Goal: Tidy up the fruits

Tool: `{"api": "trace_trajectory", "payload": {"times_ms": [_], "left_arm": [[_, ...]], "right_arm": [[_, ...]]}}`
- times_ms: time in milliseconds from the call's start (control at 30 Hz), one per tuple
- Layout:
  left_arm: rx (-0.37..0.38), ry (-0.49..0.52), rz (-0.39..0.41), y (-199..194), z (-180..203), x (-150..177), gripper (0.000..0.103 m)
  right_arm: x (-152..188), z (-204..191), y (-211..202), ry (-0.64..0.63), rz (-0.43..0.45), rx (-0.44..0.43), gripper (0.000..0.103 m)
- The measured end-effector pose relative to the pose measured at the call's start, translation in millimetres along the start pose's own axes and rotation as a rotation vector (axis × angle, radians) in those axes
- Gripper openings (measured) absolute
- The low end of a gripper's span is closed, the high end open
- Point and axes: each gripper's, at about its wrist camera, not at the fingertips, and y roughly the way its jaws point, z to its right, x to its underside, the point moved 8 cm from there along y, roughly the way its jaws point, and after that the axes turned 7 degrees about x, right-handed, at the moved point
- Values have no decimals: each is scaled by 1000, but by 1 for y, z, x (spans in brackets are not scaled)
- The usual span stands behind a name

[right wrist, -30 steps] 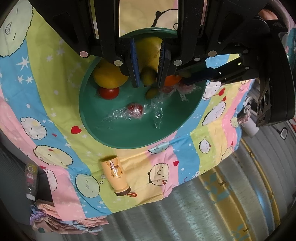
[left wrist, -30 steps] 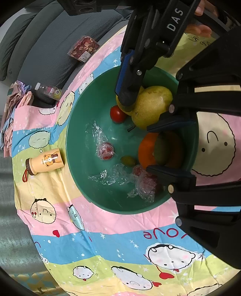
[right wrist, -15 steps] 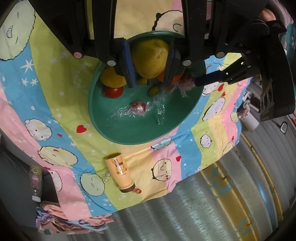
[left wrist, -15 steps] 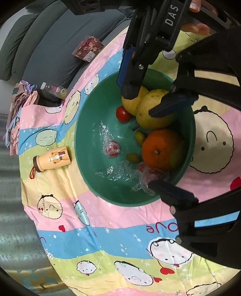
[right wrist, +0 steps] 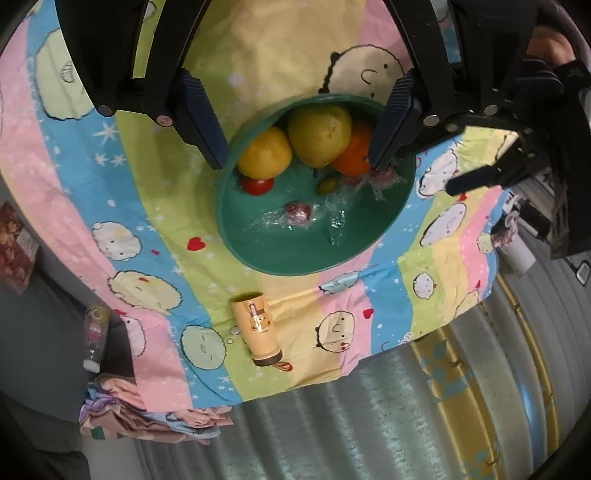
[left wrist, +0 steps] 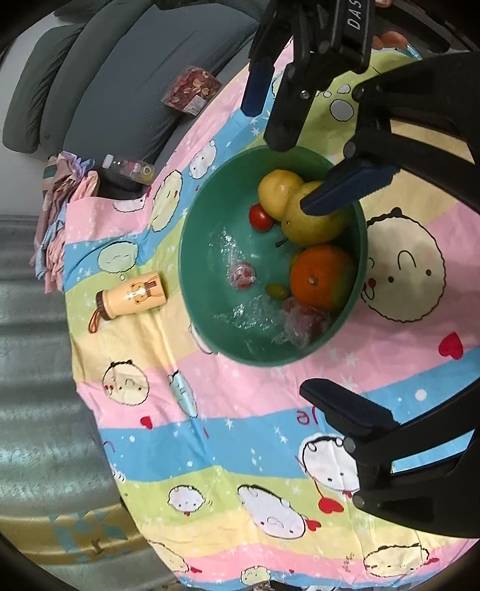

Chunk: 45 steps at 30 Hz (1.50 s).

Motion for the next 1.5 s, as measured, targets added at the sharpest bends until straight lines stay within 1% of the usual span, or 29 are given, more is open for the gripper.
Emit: {"api": "trace_trajectory", "payload": {"times_ms": [67,100,133,167,233,333,400,567,700,1133,1500], "left_arm": [[-11,-9,5,-5,-2,-1,91],[-13,-14,6,-7,-2,-2,95],[-17,-18,10,-10,-3,-3,101],[-28,-23,21,-15,-4,-4,102],[-46,-31,19,-20,-6,-4,102],[-45,-51,14,-26,-7,-4,102],[-67,-53,8,-29,-9,-4,102],[-46,-65,1,-38,-5,-5,102],[-44,-89,-9,-43,-5,-4,102],[-92,-87,-19,-46,-12,-3,102],[-111,-71,-13,-48,-13,-5,102]], "right_arm": [[0,-1,-4,-14,-8,7,81],[0,-2,-6,-24,-11,12,82],[0,-3,-8,-35,-17,15,83],[0,-5,-8,-46,-23,16,83],[0,-9,-11,-76,-36,19,84],[2,-13,-15,-105,-49,26,84],[3,-15,-17,-123,-52,33,84],[2,-21,-24,-153,-54,43,85],[0,-26,-30,-175,-45,41,85],[-3,-36,-38,-186,-37,32,85],[-2,-39,-38,-190,-40,29,85]]}}
